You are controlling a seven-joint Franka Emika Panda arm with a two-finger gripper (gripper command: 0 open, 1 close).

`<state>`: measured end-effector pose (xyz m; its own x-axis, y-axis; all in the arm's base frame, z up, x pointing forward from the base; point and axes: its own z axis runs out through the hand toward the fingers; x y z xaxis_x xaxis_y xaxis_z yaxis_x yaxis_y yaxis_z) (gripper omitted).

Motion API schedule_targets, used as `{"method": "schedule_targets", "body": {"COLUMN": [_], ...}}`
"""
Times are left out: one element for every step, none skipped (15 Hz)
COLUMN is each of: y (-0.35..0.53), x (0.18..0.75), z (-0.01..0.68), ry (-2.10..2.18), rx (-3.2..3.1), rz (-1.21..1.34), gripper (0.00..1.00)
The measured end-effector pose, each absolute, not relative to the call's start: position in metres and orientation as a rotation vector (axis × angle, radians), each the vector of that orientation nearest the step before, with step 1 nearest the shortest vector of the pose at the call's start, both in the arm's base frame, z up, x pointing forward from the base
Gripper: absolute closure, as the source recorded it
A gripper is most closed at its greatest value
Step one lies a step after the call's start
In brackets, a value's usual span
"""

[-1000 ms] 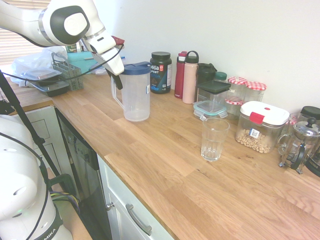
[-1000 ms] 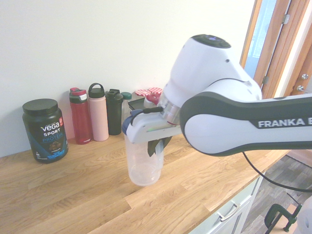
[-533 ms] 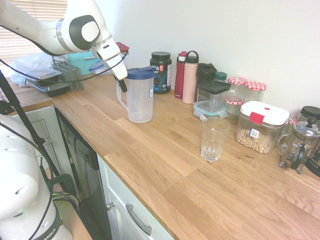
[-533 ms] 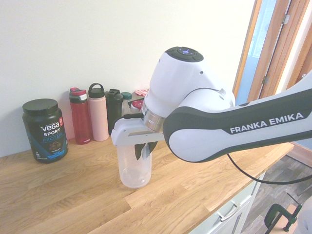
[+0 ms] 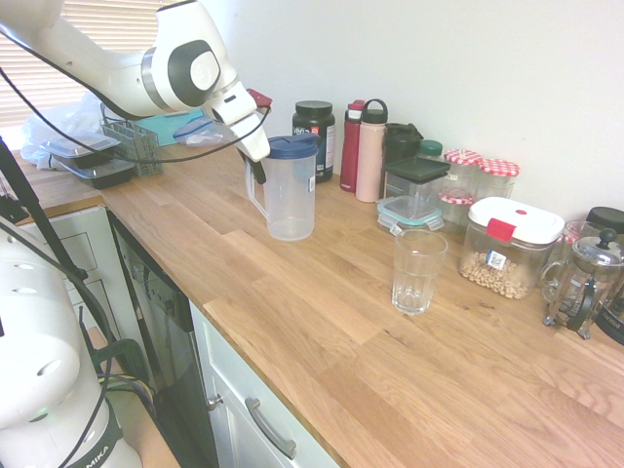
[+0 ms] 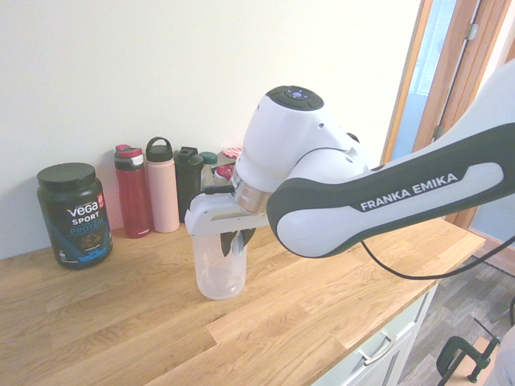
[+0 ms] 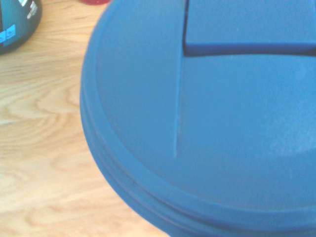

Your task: Pour me some water

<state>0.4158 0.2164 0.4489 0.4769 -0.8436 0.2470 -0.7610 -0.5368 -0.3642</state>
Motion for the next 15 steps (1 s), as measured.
{"method": "schedule_targets", "body": {"y": [0.218,0.218,0.218,0.218,0.217,0.217,0.217,0.218,0.219,0.219,0.219,0.219,0.219,0.217,0.211], "x": [0.420,0.424,0.427,0.429,0.430,0.431,0.431,0.430,0.430,0.430,0.429,0.427,0.425,0.421,0.416], "z": [0.449,0.449,0.448,0.447,0.445,0.444,0.444,0.445,0.446,0.447,0.448,0.450,0.454,0.461,0.469], "ry": [1.381,1.378,1.378,1.380,1.380,1.380,1.377,1.374,1.370,1.366,1.366,1.366,1.355,1.328,1.288], "rx": [-2.519,-2.517,-2.517,-2.516,-2.516,-2.515,-2.513,-2.513,-2.513,-2.515,-2.524,-2.550,-2.589,-2.636,-2.683], "rz": [-0.592,-0.584,-0.572,-0.559,-0.548,-0.541,-0.537,-0.536,-0.534,-0.533,-0.527,-0.512,-0.489,-0.454,-0.406], "gripper": [0.00,0.00,0.00,0.00,0.00,0.00,0.00,0.00,0.00,0.00,0.00,0.00,0.00,0.00,0.00]}}
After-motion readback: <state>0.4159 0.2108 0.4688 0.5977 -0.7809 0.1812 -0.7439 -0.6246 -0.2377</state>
